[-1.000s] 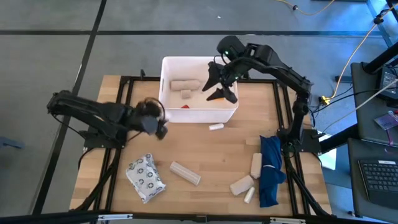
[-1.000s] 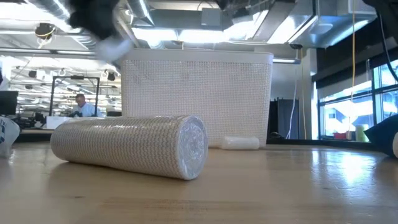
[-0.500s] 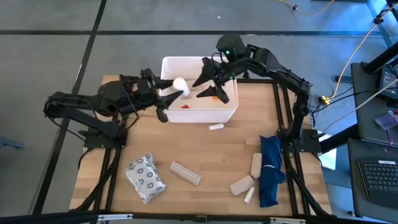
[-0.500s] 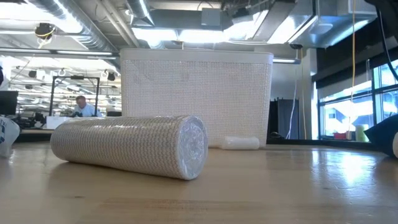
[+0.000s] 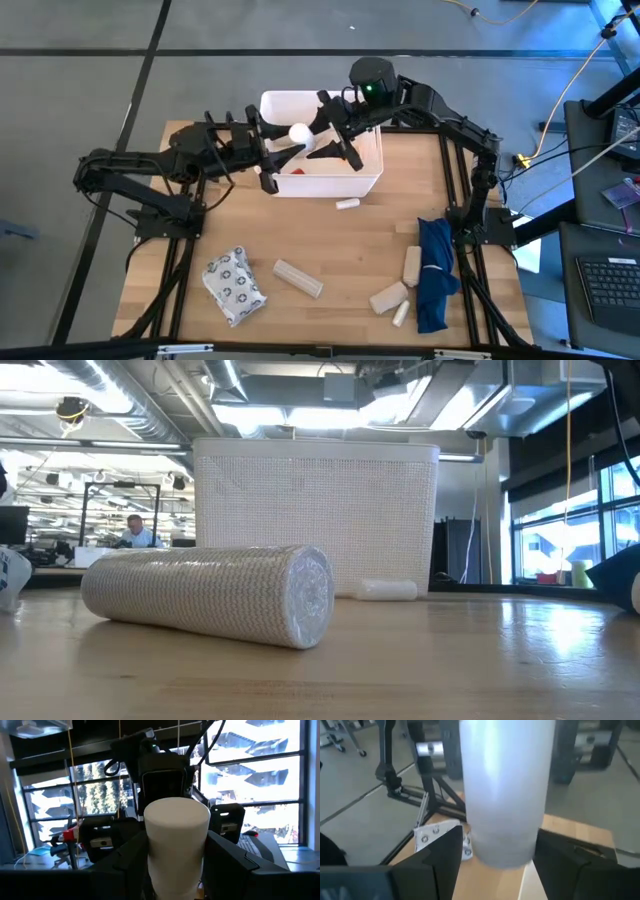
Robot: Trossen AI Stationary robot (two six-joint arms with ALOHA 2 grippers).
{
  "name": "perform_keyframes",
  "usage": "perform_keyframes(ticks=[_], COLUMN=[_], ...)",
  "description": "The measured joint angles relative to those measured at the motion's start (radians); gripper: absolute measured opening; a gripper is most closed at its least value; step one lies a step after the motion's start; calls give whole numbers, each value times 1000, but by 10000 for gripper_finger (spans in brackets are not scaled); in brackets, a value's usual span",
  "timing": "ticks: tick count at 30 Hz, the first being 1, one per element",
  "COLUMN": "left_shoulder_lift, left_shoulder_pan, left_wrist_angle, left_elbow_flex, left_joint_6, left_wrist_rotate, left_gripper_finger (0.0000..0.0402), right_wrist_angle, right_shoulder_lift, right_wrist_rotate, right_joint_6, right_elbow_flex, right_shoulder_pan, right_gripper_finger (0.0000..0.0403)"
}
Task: Pick & place medical supplies in basket/bin
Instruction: Put the white pill bottle into the white bin
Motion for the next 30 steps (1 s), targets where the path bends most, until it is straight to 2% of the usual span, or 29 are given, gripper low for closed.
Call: perform_keyframes(ticks=[6, 14, 22, 26, 30], left_shoulder_lift=[4, 3, -7, -29, -58], left_shoulder_pan=[11, 12, 13, 13, 12], left_wrist_angle=[-1, 0, -36, -109, -209], left_elbow_flex=[0, 0, 0, -1, -1], left_joint_6=[9, 16, 39, 69, 112], left_wrist_rotate=[12, 3, -17, -100, -252], left_gripper_finger=[173, 177, 211, 219, 217], right_wrist_angle=[26, 26, -8, -78, -180], right_shoulder_lift=[0, 0, 0, 0, 0], right_wrist_rotate=[4, 3, 34, 115, 230], right_joint_6=[14, 18, 49, 29, -14], right_elbow_flex=[0, 0, 0, 0, 1], right_shoulder_pan=[11, 10, 10, 7, -3], right_gripper_finger=[215, 157, 167, 161, 157])
